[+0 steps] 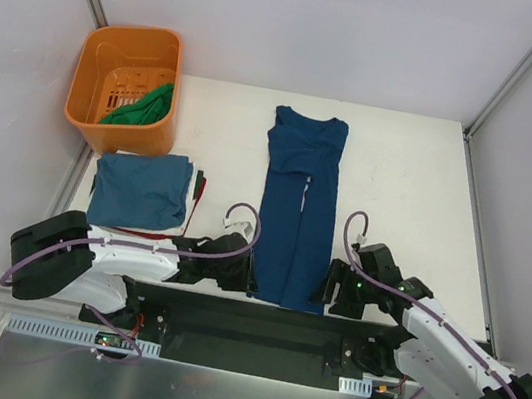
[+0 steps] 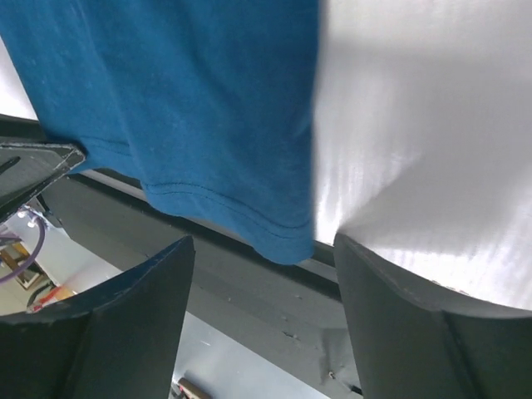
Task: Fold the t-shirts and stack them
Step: Grab the bottom of the folded rectangular tshirt with both arms
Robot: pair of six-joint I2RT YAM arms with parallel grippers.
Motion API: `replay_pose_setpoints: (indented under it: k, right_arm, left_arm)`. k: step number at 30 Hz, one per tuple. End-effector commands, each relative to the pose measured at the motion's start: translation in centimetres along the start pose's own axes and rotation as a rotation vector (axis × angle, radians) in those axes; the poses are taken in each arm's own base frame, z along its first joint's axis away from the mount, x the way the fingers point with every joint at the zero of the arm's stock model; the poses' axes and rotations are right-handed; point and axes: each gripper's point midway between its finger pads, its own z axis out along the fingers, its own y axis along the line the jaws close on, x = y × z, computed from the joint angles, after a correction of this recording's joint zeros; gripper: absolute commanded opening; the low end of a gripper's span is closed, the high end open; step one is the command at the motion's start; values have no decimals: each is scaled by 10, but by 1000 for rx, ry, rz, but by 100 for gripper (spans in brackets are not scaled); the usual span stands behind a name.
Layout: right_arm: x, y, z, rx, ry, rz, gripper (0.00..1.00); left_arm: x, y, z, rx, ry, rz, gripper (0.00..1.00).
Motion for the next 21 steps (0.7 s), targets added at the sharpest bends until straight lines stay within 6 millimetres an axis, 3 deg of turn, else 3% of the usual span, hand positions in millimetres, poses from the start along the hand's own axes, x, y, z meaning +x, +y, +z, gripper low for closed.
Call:
replay_pose_setpoints:
  k: [1,6,12,13,14,21]
  right_arm:
    - [-1,-3,6,47,-9,1,69]
    - [1,-4,9,75,6,-2,54]
    - [4,-11,11,127,8,-2,20]
    - [5,-11,11,130,5,-6,5]
    - [6,-11,11,130,5,-6,1]
    - [21,7,-2,45,-21,-53,1]
  left_arm:
    - [18,28,0,-72,60,-21,28]
    - [20,29,2,-82,75,-30,17]
    - [20,33,-2,-85,68,-32,5]
    - [21,33,-3,-85,72,-33,3]
    - [22,33,-4,-84,75,-34,0]
    - [38,18,-24,-10,107,-30,0]
